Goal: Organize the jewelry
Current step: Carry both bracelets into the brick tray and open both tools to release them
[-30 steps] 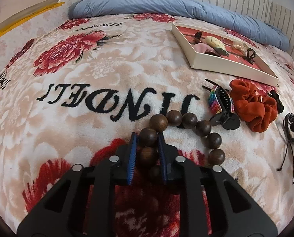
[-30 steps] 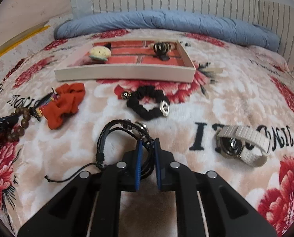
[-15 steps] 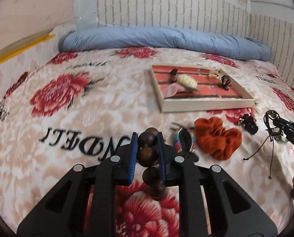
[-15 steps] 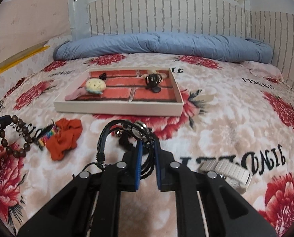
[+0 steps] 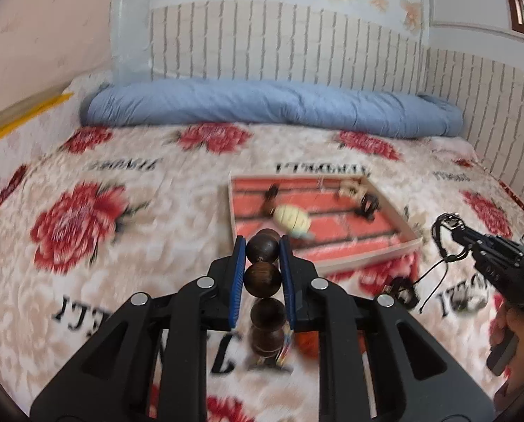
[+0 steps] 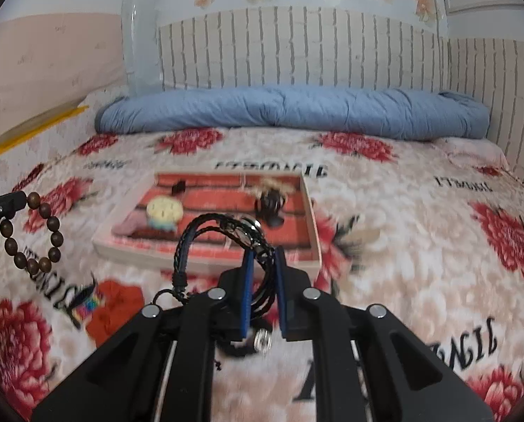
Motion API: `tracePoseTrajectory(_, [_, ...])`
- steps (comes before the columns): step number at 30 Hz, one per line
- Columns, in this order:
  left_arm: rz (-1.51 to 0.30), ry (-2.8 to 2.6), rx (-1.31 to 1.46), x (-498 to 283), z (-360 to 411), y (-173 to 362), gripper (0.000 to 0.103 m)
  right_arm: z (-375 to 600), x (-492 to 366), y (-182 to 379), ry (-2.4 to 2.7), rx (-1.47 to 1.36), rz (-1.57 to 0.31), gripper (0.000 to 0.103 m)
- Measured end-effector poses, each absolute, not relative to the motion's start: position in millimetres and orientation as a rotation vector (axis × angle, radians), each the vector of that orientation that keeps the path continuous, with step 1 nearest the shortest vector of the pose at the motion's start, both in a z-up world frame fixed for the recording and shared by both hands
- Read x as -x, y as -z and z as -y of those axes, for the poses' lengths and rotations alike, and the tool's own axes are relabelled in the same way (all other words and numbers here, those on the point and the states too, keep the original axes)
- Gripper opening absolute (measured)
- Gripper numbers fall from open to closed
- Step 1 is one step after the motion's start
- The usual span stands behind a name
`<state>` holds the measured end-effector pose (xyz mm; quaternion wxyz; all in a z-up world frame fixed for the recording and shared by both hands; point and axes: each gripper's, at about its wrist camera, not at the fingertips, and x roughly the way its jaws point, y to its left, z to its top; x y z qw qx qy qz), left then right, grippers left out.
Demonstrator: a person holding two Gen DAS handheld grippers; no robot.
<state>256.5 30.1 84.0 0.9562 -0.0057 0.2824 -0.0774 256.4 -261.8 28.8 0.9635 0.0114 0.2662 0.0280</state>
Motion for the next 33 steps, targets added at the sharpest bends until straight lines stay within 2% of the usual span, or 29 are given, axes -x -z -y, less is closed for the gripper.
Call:
tracePoseTrajectory(7, [-0.521,0.212,0.040,-293.0,-1.5,-117.3,0.018,265.6,-300.3,-54.4,-0.043,-0.025,-0.502,0.012])
tracePoseTrajectory(14, [-0.533,0.274,0.082,-337.2,22.8,-116.8,0.018,267.7,-347.4,-44.9,-0.018,-0.031,-0.511,0.012])
tracePoseTrajectory(24, [-0.670,0.285,0.088,-393.5,29.1,-44.6,0.018,266.2,-385.2,1.6,0.002,-0.003,-0.585,0.012])
tracePoseTrajectory(33, [-0.747,0.243,0.065,-413.6,18.6,-9.9,0.018,259.1,-401.1,33.5,0.007,0.037,-0.665,0.012])
